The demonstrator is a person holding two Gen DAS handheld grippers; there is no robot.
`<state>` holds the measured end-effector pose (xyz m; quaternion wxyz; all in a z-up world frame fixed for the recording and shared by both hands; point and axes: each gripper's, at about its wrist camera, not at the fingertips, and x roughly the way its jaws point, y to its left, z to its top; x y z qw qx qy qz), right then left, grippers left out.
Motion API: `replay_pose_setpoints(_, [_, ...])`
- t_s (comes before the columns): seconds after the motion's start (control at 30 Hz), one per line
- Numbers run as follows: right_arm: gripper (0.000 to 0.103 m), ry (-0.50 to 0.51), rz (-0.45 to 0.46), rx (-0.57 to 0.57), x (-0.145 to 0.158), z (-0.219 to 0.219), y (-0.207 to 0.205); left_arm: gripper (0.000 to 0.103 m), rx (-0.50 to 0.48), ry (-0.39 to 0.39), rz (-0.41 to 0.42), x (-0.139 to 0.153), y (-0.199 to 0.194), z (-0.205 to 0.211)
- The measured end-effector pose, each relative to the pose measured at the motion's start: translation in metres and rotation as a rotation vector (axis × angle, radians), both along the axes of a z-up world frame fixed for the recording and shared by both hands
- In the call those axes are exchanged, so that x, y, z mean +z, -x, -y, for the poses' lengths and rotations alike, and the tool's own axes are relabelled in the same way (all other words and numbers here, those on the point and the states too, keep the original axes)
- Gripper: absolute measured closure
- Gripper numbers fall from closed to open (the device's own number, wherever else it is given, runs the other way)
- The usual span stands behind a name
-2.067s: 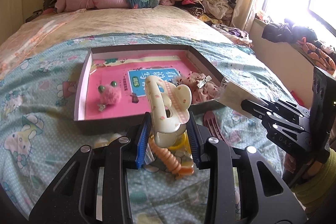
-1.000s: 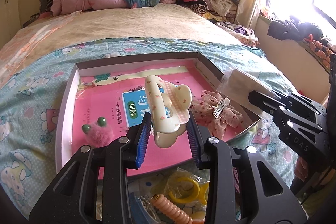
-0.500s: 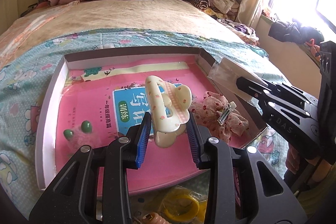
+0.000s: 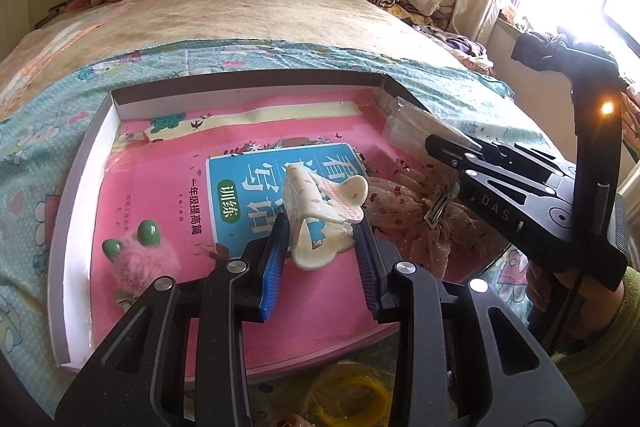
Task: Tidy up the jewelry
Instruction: 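Carry the claw clip and cherry bag into the box and open both tools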
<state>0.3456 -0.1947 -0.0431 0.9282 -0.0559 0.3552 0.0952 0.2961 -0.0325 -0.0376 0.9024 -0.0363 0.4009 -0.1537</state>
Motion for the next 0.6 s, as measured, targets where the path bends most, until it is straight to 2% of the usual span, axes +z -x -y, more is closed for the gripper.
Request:
replay_pose_setpoints(0.2, [0.076, -0.039, -0.018, 0.001, 0.002, 0.005, 0.008, 0.078, 0.008, 0.005, -0.007, -0.001, 0.002, -0.002])
replay_pose_setpoints(0.5, [0.056, -0.036, 0.022, 0.023, 0.014, 0.003, 0.039, 0.077, 0.022, 0.013, 0.003, 0.002, 0.013, -0.011])
replay_pose_setpoints(0.6, [0.052, -0.033, 0.033, 0.028, 0.016, 0.004, 0.049, 0.077, 0.028, 0.016, 0.012, 0.006, 0.018, -0.012])
